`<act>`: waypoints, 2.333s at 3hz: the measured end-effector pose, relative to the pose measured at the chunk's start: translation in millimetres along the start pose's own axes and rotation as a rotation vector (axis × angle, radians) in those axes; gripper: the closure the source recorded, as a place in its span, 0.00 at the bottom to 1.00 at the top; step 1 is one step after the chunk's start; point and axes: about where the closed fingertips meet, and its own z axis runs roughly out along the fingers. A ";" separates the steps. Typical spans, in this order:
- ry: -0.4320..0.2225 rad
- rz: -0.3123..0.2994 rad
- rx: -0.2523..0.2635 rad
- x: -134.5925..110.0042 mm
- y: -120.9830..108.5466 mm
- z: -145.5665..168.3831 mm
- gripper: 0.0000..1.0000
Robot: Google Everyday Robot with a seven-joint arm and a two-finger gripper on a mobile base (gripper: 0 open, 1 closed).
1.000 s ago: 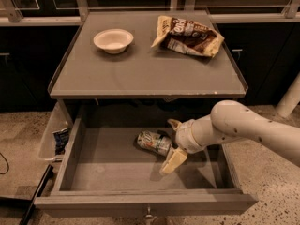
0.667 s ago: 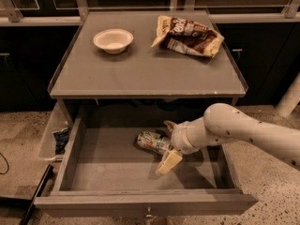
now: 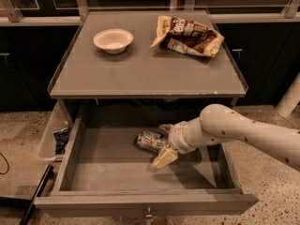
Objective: Pick 7up can from top drawer and place on counter
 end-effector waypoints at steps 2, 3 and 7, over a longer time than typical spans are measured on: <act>0.000 0.000 0.000 0.0 0.1 0.1 0.65; 0.000 0.000 0.000 0.0 0.1 0.1 0.88; -0.034 -0.008 -0.039 -15.3 11.7 -52.4 1.00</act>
Offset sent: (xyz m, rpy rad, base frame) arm 0.0000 0.0000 0.0000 0.0000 0.0000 0.0001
